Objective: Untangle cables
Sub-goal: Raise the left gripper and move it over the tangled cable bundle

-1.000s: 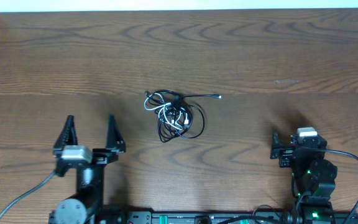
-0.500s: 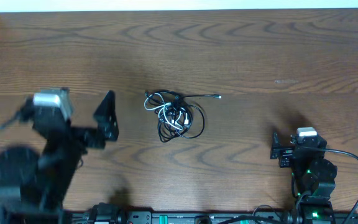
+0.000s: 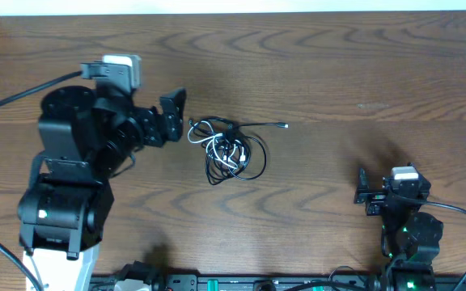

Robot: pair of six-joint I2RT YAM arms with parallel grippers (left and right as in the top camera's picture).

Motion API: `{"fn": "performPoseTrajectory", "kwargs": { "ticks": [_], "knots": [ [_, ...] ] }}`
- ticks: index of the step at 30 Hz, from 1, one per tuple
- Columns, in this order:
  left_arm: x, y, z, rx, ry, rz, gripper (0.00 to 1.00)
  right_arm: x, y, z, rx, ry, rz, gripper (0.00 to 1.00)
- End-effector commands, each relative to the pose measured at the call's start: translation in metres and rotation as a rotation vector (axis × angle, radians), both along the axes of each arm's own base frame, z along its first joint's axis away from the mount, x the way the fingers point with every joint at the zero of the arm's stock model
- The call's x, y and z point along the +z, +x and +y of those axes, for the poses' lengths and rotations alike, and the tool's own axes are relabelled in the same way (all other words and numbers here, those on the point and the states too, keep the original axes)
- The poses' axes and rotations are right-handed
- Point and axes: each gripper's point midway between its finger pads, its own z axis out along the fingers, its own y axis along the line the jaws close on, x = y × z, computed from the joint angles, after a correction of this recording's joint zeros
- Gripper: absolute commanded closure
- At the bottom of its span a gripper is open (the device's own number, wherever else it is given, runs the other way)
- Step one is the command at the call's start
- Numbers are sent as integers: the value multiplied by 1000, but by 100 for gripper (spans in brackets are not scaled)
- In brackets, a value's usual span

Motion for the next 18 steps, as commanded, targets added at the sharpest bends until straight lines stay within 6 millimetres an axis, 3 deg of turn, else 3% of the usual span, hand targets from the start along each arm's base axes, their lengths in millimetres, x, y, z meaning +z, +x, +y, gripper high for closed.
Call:
{"fn": "performPoseTrajectory", "kwargs": {
  "ticks": [1, 3, 5, 8, 14, 18],
  "knots": [
    [7, -10, -14, -52, -13, -6, 59, 8, -1, -1, 2, -12, -35, 1],
    [-1, -13, -16, -60, -9, 27, 81, 11, -1, 0, 2, -12, -48, 1],
    [-13, -16, -17, -35, -49, 107, 90, 14, -1, 0, 2, -13, -62, 1],
    [-39, -21, -16, 18, -102, 248, 92, 18, -1, 0, 2, -15, -80, 1],
    [-102, -42, -11, 49, -45, 566, 92, 18, -1, 0, 2, -15, -80, 1],
    [-132, -49, -10, 62, -12, 721, 92, 18, -1, 0, 2, -14, -80, 1]
  ]
}}
